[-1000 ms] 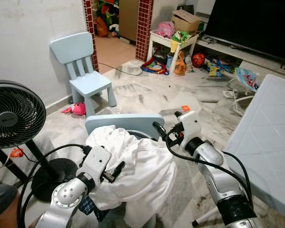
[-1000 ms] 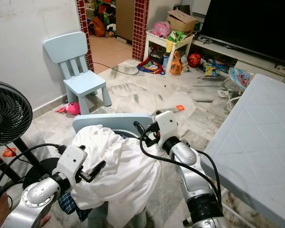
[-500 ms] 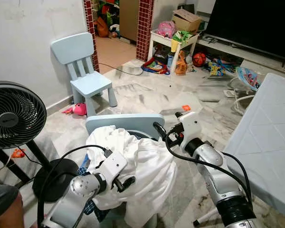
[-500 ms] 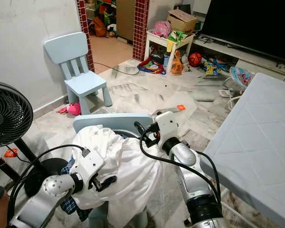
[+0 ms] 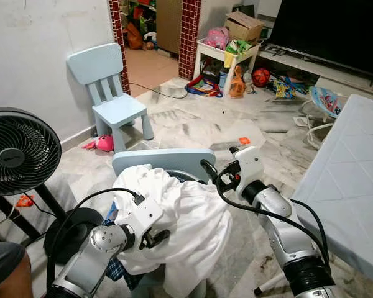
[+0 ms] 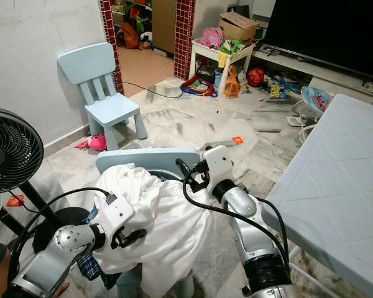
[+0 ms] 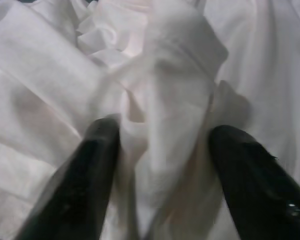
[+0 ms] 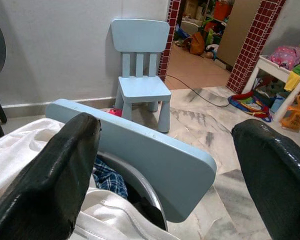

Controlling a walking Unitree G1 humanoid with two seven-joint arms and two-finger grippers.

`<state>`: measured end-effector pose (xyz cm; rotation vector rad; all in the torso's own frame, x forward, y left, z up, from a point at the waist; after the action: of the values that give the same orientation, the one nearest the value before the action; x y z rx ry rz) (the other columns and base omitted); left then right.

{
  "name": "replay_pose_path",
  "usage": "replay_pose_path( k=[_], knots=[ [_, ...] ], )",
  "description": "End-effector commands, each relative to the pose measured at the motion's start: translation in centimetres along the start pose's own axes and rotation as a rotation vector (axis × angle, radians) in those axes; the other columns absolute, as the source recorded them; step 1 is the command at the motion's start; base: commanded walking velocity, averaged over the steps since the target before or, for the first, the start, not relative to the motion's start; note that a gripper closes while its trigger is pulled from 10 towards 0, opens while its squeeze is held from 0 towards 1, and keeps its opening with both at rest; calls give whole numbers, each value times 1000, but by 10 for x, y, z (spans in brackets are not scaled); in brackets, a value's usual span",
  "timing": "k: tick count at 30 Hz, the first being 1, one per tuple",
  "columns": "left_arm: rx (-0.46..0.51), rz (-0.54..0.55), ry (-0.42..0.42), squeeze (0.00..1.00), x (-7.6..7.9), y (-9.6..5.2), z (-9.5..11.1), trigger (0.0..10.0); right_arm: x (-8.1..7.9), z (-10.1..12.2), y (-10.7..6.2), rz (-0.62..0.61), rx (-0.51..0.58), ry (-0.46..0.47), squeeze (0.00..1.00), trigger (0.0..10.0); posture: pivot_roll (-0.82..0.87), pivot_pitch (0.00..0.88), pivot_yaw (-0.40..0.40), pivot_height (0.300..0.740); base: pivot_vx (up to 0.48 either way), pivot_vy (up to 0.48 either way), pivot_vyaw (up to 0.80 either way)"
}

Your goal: Hang hanger

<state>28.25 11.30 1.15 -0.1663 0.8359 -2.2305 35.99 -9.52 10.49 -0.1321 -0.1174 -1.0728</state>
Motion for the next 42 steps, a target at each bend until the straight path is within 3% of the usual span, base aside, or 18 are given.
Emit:
replay_pose_path(
  k=[1, 8, 10, 13, 21, 25, 30, 31, 37, 42],
  knots=[
    [14, 22, 15, 0, -8, -1, 5, 0, 5, 4, 0, -18, 12, -14, 0, 10000, 37, 0, -56, 740, 0, 0, 0],
    [38, 36, 24, 0, -13, 0, 9, 0, 1, 3, -2, 16, 7, -5, 0, 10000, 32, 0, -56, 740, 0, 0, 0],
    [42, 44, 23, 0, -16, 0, 9, 0, -10, 3, -5, 111, 8, 27, 0, 10000, 32, 0, -56, 740, 0, 0, 0],
    [50, 58, 16, 0, -19, 0, 10, 0, -23, -1, -14, 251, -18, -17, 0, 10000, 30, 0, -55, 740, 0, 0, 0],
    [117, 140, -54, 0, -33, -3, 16, 0, -22, -13, -34, 410, -92, -68, 0, 10000, 21, 0, -59, 740, 0, 0, 0],
    [241, 224, -174, 0, -48, -13, 28, 0, -20, -15, -40, 482, -125, -96, 0, 10000, 14, 0, -62, 740, 0, 0, 0],
    [399, 268, -415, 0, -61, -29, 39, 0, -18, -16, -42, 521, -138, -134, 0, 10000, 21, 0, -73, 740, 0, 0, 0],
    [432, 291, -502, 0, -64, -34, 37, 0, -19, -17, -42, 533, -142, -158, 0, 10000, 23, 0, -77, 740, 0, 0, 0],
    [389, 317, -643, 0, -56, -43, 8, 0, -23, -16, -44, 571, -141, -196, 0, 10000, 26, 0, -87, 740, 0, 0, 0],
    [278, 329, -666, 0, -45, -45, -13, 0, -24, -18, -45, 583, -142, -219, 0, 10000, 28, 0, -92, 740, 0, 0, 0]
  ],
)
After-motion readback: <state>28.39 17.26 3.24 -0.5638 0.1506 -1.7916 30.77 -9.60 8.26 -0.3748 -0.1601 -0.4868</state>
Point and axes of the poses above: a point about 5 cm out from each wrist's last joint towards the gripper, its own y axis pointing out of the wrist towards the gripper, its own z axis along the axis of the wrist's last joint, x = y × z, the point moved 5 cm from there along y, pointing out of the wrist towards the gripper, and after that the axes turned 4 degrees about -y, right-handed, at the moved point
